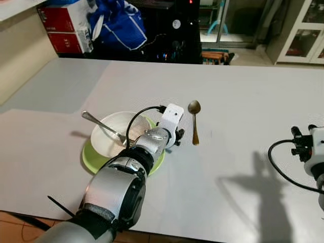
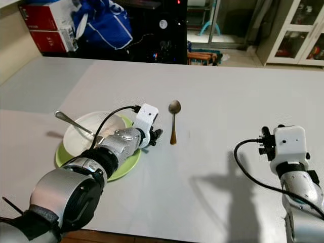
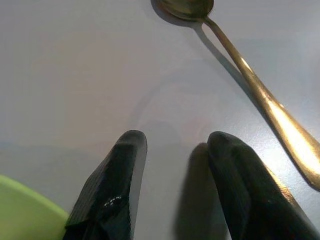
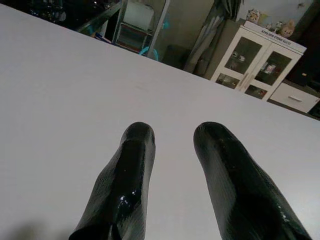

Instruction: Setting the table

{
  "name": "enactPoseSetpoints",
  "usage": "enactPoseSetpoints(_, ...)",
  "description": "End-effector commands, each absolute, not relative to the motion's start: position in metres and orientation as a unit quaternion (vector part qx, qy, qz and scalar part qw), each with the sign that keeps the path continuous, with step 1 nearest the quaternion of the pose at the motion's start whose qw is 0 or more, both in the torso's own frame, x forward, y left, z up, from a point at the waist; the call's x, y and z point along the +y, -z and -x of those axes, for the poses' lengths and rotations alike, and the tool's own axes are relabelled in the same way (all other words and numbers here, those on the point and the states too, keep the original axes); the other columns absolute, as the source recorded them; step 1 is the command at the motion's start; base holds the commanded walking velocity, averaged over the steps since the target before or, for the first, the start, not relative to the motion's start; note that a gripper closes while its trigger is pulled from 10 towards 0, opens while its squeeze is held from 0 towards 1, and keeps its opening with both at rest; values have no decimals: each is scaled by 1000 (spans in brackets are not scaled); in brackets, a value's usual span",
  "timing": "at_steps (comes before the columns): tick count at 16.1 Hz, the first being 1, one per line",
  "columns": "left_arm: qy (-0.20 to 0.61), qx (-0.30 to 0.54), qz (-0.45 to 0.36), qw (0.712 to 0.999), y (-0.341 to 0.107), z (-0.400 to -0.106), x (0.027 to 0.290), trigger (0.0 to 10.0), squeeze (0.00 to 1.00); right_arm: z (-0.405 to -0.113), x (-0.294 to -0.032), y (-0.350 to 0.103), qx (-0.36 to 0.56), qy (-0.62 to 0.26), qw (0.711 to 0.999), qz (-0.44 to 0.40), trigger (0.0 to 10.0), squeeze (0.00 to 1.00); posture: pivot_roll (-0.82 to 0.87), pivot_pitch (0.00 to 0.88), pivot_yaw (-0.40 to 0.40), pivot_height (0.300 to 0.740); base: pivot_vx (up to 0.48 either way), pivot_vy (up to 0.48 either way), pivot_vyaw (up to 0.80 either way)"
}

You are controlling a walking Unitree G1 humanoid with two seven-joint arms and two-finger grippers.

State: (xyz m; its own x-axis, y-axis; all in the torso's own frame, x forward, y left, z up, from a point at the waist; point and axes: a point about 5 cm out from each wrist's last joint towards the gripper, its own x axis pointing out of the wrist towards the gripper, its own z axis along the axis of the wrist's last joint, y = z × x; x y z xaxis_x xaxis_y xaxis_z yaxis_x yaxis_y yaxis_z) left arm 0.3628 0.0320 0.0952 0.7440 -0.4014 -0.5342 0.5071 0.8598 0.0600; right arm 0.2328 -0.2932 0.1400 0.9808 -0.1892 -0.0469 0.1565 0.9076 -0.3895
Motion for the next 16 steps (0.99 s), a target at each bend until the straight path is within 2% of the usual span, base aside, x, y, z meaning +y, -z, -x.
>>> enactPoseSetpoints(1, 253, 250, -121, 927, -101, -366, 31, 10000, 0, -231, -293, -142, 42, 89, 976, 196, 10000, 0, -336, 0, 73, 740, 0, 0, 0)
enactPoseSetpoints(4, 277, 235, -161, 918, -108, -368, 27, 10000, 0, -223, -291, -140, 46, 92, 975, 195, 10000, 0, -353, 12, 85, 740, 0, 0, 0)
enactPoseSetpoints(9, 300, 240, -174, 907, -107, -365, 21, 10000, 0, -214, -290, -139, 54, 97, 975, 194, 10000, 0, -382, 34, 99, 740, 0, 0, 0)
enactPoseSetpoints(12, 362, 267, -190, 873, -88, -345, 2, 10000, 0, -203, -293, -139, 64, 105, 973, 196, 10000, 0, -413, 60, 112, 740, 0, 0, 0)
enactPoseSetpoints(16, 401, 289, -190, 848, -74, -331, -8, 10000, 0, -196, -291, -138, 73, 105, 972, 195, 10000, 0, -413, 74, 111, 740, 0, 0, 0)
